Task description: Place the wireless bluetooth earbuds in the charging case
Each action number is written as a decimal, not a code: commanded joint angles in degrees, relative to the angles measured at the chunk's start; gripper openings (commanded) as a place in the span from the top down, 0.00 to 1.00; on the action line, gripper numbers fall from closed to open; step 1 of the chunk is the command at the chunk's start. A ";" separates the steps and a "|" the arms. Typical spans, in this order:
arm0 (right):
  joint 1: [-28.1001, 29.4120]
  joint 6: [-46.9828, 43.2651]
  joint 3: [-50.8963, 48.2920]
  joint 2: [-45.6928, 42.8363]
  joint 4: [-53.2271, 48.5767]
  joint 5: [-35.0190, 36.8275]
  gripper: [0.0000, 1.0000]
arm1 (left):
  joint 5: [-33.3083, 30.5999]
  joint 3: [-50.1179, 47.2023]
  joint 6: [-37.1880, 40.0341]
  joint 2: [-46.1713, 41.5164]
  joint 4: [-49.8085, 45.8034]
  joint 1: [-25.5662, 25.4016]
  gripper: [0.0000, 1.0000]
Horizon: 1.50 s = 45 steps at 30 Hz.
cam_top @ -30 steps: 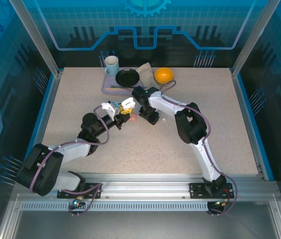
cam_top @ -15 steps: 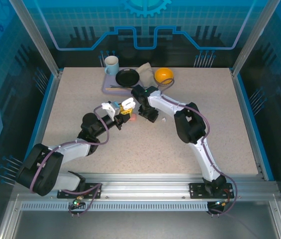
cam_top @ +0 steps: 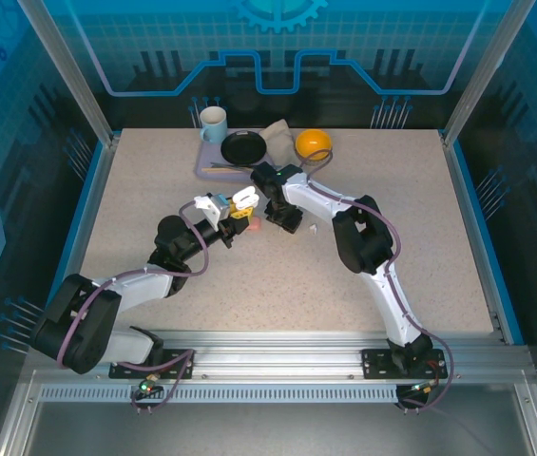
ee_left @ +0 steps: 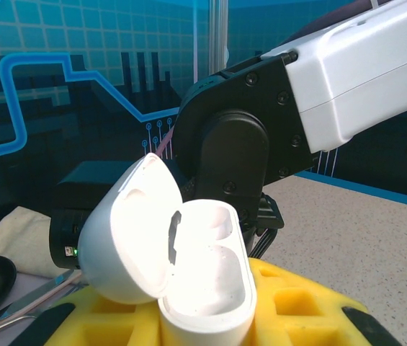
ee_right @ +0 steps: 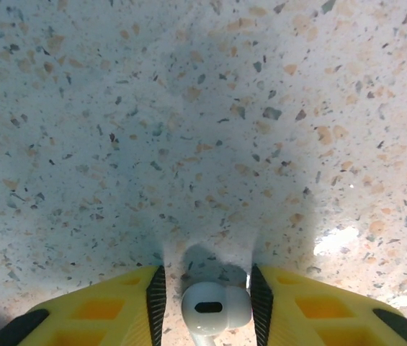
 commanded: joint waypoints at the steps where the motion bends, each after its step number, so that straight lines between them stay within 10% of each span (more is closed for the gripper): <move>1: -0.45 0.98 -1.73 0.28 0.67 0.10 0.63 | 1.55 1.11 0.07 -0.47 0.48 0.64 1.00; 28: -0.32 1.04 -5.96 -2.71 3.63 -0.23 0.74 | 1.51 1.65 -0.14 -0.59 -0.49 0.67 1.00; 45: -2.20 -3.95 -17.27 -21.06 10.49 5.24 0.74 | 1.56 4.30 -0.13 -3.01 -6.06 0.67 1.00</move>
